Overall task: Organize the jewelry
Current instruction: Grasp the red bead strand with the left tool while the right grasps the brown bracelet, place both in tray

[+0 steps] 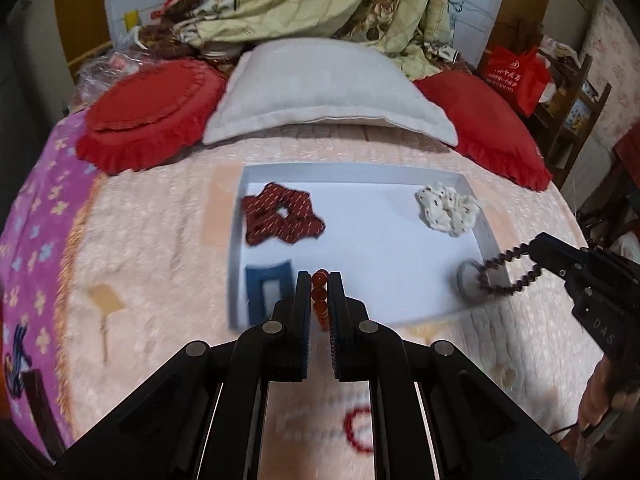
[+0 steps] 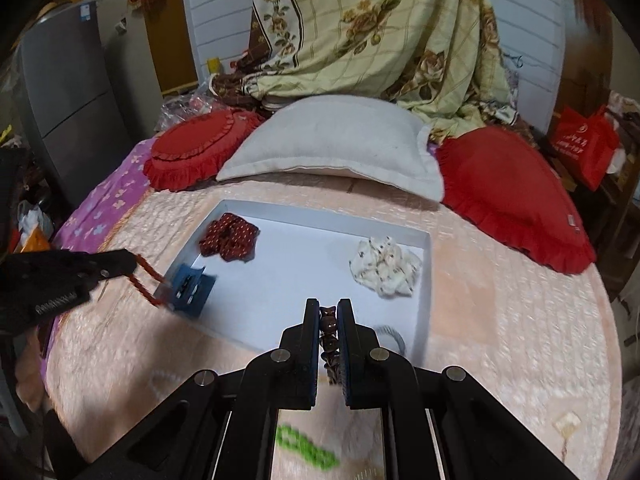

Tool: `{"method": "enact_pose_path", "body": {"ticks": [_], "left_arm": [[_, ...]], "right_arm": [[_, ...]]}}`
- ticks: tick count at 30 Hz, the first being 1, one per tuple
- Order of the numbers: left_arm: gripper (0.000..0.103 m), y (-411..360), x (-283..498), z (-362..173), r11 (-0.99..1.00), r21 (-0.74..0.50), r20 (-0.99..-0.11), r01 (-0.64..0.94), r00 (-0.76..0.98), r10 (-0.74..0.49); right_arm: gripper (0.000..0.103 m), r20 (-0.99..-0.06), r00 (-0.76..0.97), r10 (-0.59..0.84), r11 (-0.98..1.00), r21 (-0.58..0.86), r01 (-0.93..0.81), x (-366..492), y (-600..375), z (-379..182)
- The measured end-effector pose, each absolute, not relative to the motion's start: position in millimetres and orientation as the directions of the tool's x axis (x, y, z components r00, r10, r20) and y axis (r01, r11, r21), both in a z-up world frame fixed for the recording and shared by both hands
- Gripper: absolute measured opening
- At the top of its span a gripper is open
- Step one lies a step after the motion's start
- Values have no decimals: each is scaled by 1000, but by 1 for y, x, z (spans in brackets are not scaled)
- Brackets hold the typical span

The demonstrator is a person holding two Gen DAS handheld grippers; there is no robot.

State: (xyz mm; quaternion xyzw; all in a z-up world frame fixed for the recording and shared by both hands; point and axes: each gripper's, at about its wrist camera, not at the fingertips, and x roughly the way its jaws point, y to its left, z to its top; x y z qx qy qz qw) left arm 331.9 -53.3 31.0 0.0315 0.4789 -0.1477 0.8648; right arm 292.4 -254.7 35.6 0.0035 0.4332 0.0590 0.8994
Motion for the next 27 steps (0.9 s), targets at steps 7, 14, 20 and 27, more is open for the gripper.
{"method": "enact_pose_path", "body": {"ticks": [7, 14, 20, 27], "left_arm": [[6, -82, 405, 0, 935, -170, -851, 312, 432, -299], [6, -103, 457, -41, 924, -217, -875, 314, 358, -327], [8, -94, 471, -64, 942, -192, -895, 277, 344, -283], [28, -80, 457, -46, 936, -239, -879, 258, 352, -321]], "right_arm": [[8, -800, 573, 177, 984, 162, -78, 373, -256, 3], [8, -822, 519, 234, 958, 286, 21, 436, -274, -45], [9, -846, 495, 198, 963, 263, 64, 446, -289, -68], [49, -825, 552, 119, 979, 191, 75, 429, -293, -45]]}}
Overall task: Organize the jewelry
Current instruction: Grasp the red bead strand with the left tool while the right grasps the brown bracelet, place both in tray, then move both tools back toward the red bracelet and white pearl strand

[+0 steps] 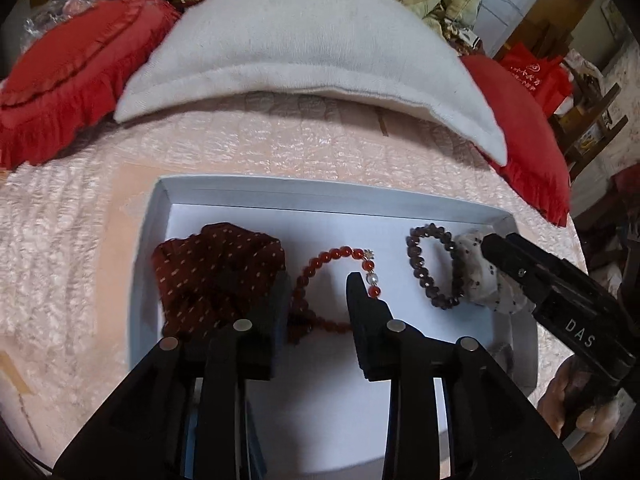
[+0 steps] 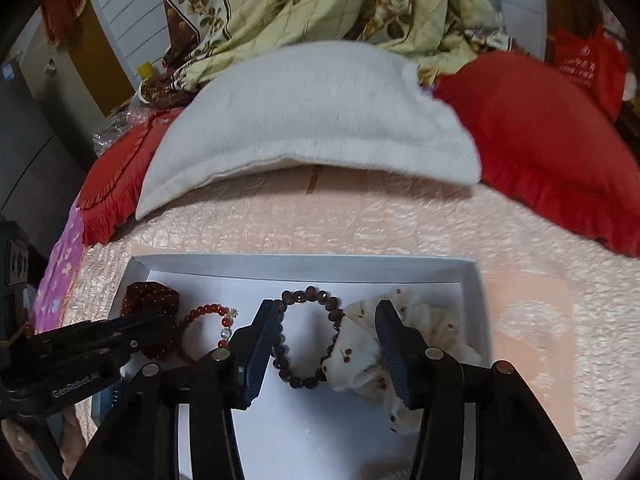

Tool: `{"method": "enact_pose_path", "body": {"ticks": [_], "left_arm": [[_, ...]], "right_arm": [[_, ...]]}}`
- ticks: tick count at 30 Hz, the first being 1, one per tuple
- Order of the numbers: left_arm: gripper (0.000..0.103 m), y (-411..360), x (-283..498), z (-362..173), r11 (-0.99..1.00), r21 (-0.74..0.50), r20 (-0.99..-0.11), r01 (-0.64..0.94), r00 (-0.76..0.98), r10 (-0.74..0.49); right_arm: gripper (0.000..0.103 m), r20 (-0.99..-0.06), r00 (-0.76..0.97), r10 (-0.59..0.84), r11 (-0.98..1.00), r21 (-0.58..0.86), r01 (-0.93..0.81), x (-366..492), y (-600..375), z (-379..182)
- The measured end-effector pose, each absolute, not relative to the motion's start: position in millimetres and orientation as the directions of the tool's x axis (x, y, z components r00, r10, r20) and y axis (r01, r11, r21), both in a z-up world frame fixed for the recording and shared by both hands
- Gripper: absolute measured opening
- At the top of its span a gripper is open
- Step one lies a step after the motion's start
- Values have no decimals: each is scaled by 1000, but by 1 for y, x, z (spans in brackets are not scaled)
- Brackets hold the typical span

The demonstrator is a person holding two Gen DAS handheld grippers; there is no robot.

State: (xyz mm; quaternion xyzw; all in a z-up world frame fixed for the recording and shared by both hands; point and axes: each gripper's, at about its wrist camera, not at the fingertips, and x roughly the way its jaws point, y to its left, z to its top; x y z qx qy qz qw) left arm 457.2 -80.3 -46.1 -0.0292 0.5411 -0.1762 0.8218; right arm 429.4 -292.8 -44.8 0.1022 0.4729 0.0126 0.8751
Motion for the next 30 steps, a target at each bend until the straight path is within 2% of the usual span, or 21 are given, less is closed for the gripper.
{"method": "enact_pose_path", "body": {"ticks": [3, 8, 12, 17, 23, 30], "left_arm": [[28, -74, 439, -25, 939, -224, -868, 260, 385, -313], [28, -51, 379, 21, 956, -131, -838, 263, 485, -248], [28, -32, 317, 34, 958, -76, -825, 275, 522, -215], [28, -5, 235, 11, 976, -48, -834, 212, 529, -156], [28, 19, 162, -26, 989, -94, -854, 111, 502, -137], [28, 11, 138, -51, 983, -124, -882, 135, 439, -171]], "right_arm": [[49, -806, 583, 103, 982, 176, 71, 406, -296, -23], [49, -788, 610, 84, 989, 141, 45, 343, -305, 7], [49, -795, 597, 103, 988, 152, 33, 275, -315, 8], [49, -809, 582, 77, 986, 148, 76, 193, -323, -20], [49, -807, 590, 40, 983, 138, 123, 121, -314, -50], [49, -811, 584, 27, 961, 183, 209, 83, -328, -58]]}}
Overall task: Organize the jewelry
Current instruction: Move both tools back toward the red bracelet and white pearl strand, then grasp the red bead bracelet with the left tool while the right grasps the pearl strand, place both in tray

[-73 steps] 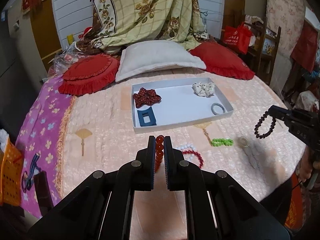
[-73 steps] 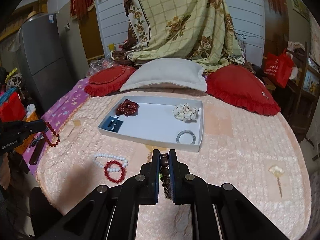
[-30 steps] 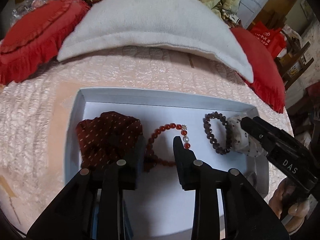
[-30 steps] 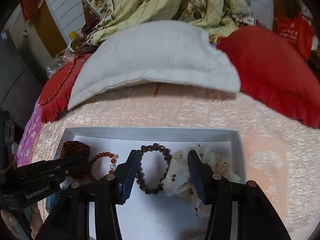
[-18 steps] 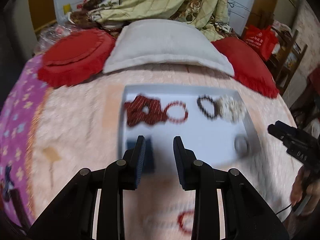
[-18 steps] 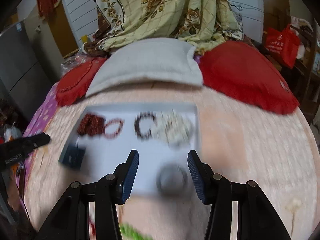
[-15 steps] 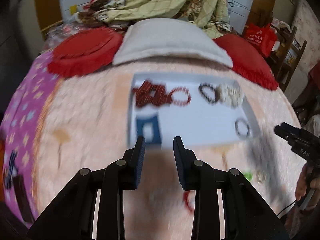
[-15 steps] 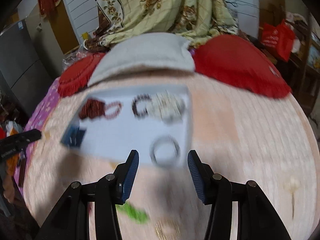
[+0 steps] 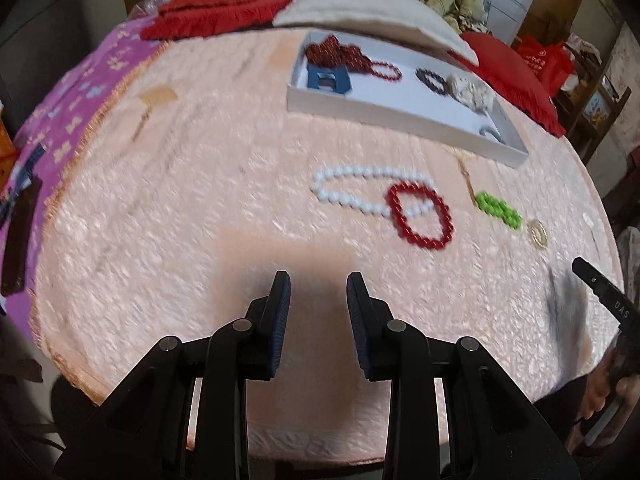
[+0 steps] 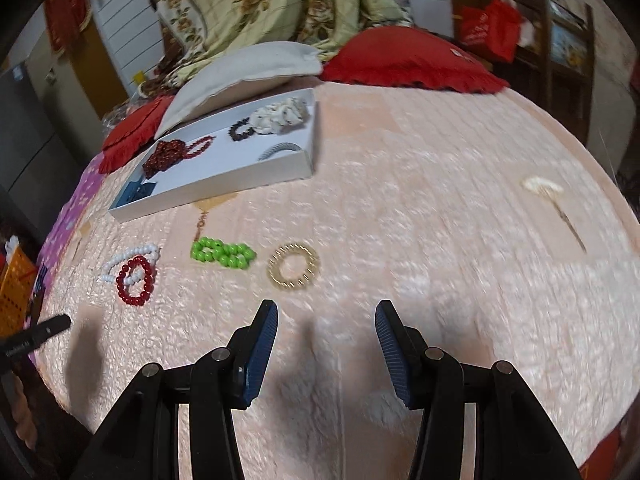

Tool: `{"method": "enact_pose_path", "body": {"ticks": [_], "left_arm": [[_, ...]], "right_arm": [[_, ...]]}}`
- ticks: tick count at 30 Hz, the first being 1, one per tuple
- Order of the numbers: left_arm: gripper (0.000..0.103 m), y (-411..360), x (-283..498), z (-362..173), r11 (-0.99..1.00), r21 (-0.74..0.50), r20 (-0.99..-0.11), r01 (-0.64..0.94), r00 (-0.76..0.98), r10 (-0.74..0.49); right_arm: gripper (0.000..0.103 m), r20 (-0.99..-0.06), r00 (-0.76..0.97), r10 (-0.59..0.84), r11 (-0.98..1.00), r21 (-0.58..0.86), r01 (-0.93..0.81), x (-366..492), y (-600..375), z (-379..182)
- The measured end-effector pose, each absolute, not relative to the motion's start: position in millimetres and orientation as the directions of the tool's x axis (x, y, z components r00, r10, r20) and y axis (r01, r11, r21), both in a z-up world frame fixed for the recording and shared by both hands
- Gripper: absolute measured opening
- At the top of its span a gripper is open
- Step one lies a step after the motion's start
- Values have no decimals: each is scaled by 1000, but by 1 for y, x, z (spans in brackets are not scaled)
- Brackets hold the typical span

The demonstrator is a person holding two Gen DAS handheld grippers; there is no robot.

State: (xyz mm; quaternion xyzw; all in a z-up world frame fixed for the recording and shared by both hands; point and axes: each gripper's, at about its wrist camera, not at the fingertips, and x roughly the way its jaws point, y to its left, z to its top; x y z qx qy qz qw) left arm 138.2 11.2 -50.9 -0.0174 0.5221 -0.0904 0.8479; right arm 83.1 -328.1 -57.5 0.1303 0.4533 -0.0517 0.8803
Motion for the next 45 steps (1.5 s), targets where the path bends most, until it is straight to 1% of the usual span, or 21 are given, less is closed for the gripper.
{"method": "enact_pose_path", "body": {"ticks": [3, 6, 10, 15, 19, 22, 24, 27, 31, 34, 36, 39, 42, 45], "left_arm": [[28, 5, 141, -51, 975, -154, -877, 161, 432, -210], [28, -2, 143, -55, 971, -161, -881, 174, 418, -221], [28, -14, 157, -66, 963, -204, -883, 176, 393, -259], [28, -32, 184, -76, 964, -210, -884, 165, 390, -259], [28, -45, 197, -80, 956, -245, -880, 163, 377, -290], [28, -57, 201, -85, 966, -198, -892, 169, 377, -248], [28, -65, 200, -85, 975, -133, -891, 178, 409, -197], [8, -72, 195, -86, 983, -10, -896, 184, 434, -90], [8, -48, 181, -86, 983, 16, -909, 182, 412, -62], [8, -20, 172, -87, 988, -22, -911, 151, 404, -82], [8, -2, 169, -88, 988, -81, -908, 133, 399, -128], [8, 12, 168, -89, 987, -112, -902, 116, 405, -150], [8, 17, 166, -89, 985, -124, -892, 120, 422, -164], [8, 13, 163, -88, 985, -105, -880, 134, 449, -155]], "right_arm": [[49, -811, 584, 27, 955, 195, 226, 76, -330, -60], [49, -808, 588, 42, 951, 212, 223, 77, -331, -64], [49, -801, 597, 52, 950, 223, 217, 80, -332, -68], [49, -784, 617, 66, 954, 231, 191, 83, -328, -69], [49, -783, 618, 70, 960, 221, 170, 84, -326, -71], [49, -782, 617, 86, 957, 238, 169, 86, -328, -74], [49, -781, 618, 89, 957, 238, 163, 87, -327, -75], [49, -783, 617, 83, 964, 219, 148, 89, -321, -73], [49, -781, 617, 92, 978, 188, 92, 93, -308, -66], [49, -779, 613, 136, 979, 199, 35, 104, -295, -62], [49, -776, 607, 172, 978, 206, -14, 119, -284, -60], [49, -787, 586, 194, 978, 204, -50, 142, -269, -60], [49, -798, 546, 255, 966, 232, -112, 159, -247, -59], [49, -807, 507, 305, 952, 248, -178, 176, -217, -61]]}}
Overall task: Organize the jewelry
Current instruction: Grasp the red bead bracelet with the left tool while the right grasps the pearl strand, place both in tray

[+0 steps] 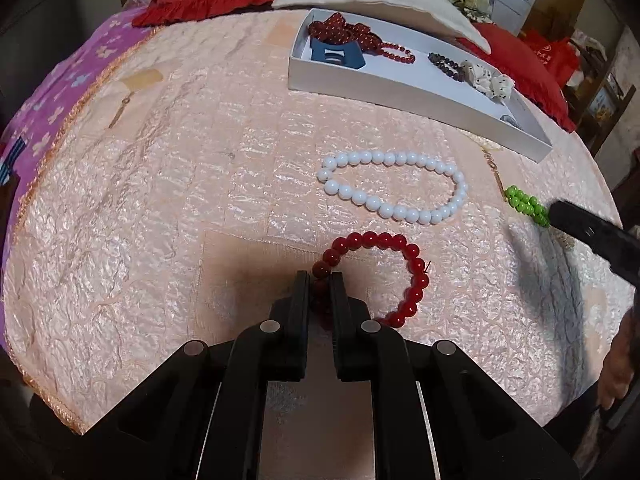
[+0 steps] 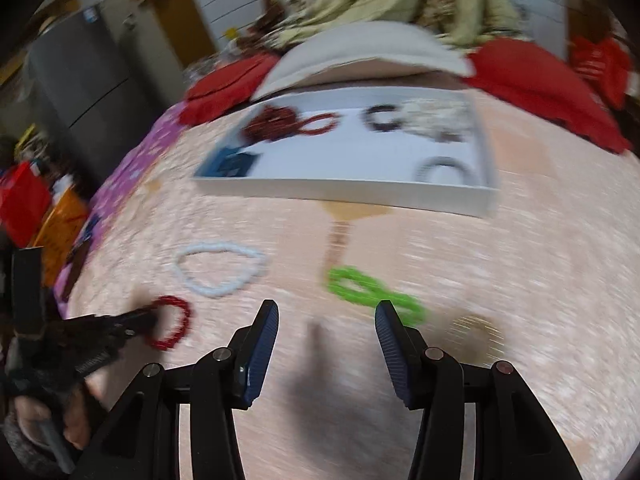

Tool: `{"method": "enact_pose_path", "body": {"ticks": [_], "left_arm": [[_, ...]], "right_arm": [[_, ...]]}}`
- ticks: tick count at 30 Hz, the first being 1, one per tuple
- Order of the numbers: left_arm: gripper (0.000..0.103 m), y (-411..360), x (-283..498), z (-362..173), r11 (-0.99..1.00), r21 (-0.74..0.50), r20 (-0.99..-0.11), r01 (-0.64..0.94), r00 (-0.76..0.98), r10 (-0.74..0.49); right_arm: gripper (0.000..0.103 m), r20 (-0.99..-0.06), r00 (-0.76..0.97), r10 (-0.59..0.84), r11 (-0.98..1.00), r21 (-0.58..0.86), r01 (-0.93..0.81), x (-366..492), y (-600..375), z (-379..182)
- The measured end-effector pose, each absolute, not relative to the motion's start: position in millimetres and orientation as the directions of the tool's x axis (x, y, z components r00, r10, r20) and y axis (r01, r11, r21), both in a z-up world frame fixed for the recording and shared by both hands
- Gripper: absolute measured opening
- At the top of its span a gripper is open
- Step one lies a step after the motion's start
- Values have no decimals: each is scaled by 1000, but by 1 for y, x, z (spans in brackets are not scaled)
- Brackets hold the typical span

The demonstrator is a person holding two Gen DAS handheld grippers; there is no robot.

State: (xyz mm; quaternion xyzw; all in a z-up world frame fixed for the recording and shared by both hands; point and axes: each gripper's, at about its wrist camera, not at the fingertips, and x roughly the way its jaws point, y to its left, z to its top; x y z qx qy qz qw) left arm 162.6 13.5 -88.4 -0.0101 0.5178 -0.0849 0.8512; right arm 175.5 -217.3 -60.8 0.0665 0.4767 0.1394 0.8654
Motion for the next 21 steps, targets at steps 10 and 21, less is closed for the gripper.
{"method": "enact_pose_path", "body": {"ticks": [10, 21], "left_arm": [[8, 31, 157, -88, 965, -205, -851, 163, 457, -258], [8, 31, 155, -87, 962, -215, -847, 170, 458, -270]], "right_arm": [[41, -878, 414, 241, 949, 124, -289, 228, -142, -92], [9, -885, 440, 154, 962, 33, -272, 228, -120, -97]]}}
